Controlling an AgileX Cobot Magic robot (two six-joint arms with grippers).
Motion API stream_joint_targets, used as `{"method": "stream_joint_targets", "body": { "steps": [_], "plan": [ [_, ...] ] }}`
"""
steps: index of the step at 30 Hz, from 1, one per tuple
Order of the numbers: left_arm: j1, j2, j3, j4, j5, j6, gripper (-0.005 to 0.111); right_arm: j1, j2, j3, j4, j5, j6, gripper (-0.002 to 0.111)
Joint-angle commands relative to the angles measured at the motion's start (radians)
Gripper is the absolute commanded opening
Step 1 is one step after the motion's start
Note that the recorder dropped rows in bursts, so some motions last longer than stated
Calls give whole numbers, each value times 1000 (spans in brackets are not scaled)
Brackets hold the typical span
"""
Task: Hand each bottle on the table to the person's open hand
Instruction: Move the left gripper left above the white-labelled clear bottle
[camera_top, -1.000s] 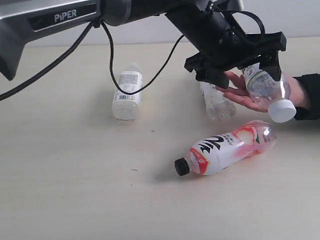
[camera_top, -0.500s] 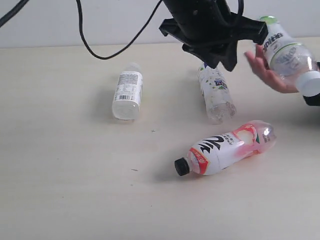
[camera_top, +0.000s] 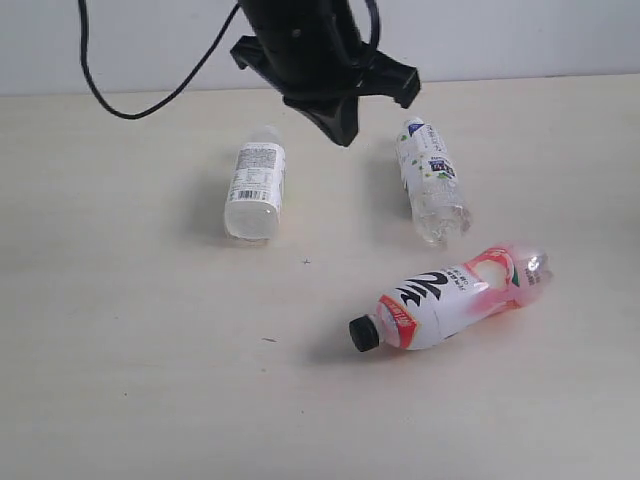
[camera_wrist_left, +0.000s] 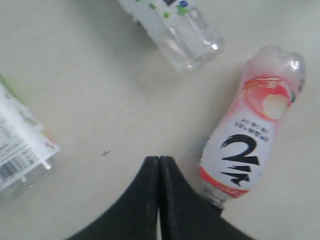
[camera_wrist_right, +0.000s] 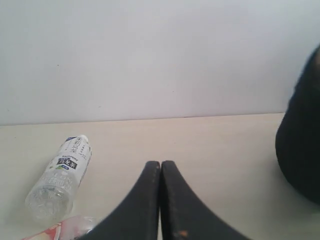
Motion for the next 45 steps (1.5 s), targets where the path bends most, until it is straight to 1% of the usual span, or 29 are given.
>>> {"method": "stream_joint_targets", "body": {
  "steps": [1, 5, 8, 11, 14, 19, 26, 28, 29, 30, 31, 33, 34, 35, 36, 45],
  "plan": [
    [71, -78, 129, 19, -94, 7, 0, -3, -6, 5, 0, -10, -1, 0],
    [133, -149, 249, 19, -189, 2, 0, -3, -6, 5, 0, -10, -1, 0],
    [182, -208, 350, 15, -322, -77, 0, -3, -6, 5, 0, -8, -1, 0],
    [218, -252, 438, 15, -449, -111, 0, -3, -6, 5, 0, -8, -1, 0],
    [232, -276, 505, 15, -517, -118, 0, -3, -6, 5, 0, -8, -1, 0],
    [233, -277, 549, 40, -563, -111, 0, -3, -6, 5, 0, -8, -1, 0],
    [233, -277, 549, 31, -594, -109, 0, -3, -6, 5, 0, -8, -1, 0],
    [233, -277, 549, 31, -585, -109, 8, -3, -6, 5, 0, -8, -1, 0],
    [233, -277, 549, 31, -575, -109, 19, -3, -6, 5, 0, -8, -1, 0],
    [233, -277, 549, 31, -573, -109, 28, -3, -6, 5, 0, -8, -1, 0],
    [233, -277, 549, 31, -569, -106, 47, -3, -6, 5, 0, -8, -1, 0],
    [233, -277, 549, 33, -566, -102, 79, -3, -6, 5, 0, -8, -1, 0],
    [233, -277, 549, 33, -564, -102, 93, -3, -6, 5, 0, -8, -1, 0],
    [231, -277, 549, 33, -564, -102, 103, -3, -6, 5, 0, -8, -1, 0],
    [231, -277, 549, 33, -562, -102, 105, -3, -6, 5, 0, -8, -1, 0],
    [231, -277, 549, 52, -562, -102, 104, -3, -6, 5, 0, -8, -1, 0]
  ]
}}
